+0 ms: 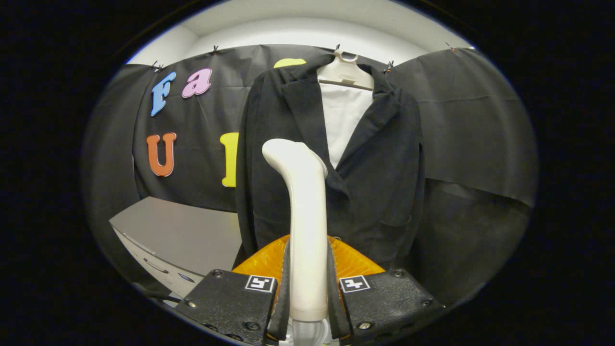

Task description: Iron the clothes twice with a garment steamer, once on the left side and once on the right side.

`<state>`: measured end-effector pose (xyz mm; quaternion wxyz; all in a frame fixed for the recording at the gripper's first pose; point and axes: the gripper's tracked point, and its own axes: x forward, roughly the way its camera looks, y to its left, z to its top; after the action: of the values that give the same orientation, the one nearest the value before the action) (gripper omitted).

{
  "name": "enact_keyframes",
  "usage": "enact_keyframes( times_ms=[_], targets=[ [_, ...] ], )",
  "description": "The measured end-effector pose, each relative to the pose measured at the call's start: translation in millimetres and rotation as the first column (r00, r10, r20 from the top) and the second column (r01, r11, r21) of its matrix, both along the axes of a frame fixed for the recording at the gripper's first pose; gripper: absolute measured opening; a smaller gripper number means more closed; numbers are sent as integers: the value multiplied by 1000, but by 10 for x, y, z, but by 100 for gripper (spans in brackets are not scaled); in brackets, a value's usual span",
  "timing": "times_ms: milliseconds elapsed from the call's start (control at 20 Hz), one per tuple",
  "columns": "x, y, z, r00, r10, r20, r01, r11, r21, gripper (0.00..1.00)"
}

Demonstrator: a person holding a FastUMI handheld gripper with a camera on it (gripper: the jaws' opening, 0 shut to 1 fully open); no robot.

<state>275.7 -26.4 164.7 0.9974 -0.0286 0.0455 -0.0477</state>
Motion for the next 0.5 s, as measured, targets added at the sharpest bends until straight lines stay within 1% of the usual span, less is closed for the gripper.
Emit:
enact_keyframes(
  times_ms=[200, 300, 400, 500],
  targets=[
    [2, -30, -325, 998, 0, -68, 0, 1000, 9, 36],
    [11, -60, -439, 997, -15, -76, 14, 1000, -10, 36],
    [12, -45, -579, 994, -6, -109, 7, 1000, 10, 36],
    [18, -56, -728, 992, -15, -127, 15, 1000, 4, 36]
  ],
)
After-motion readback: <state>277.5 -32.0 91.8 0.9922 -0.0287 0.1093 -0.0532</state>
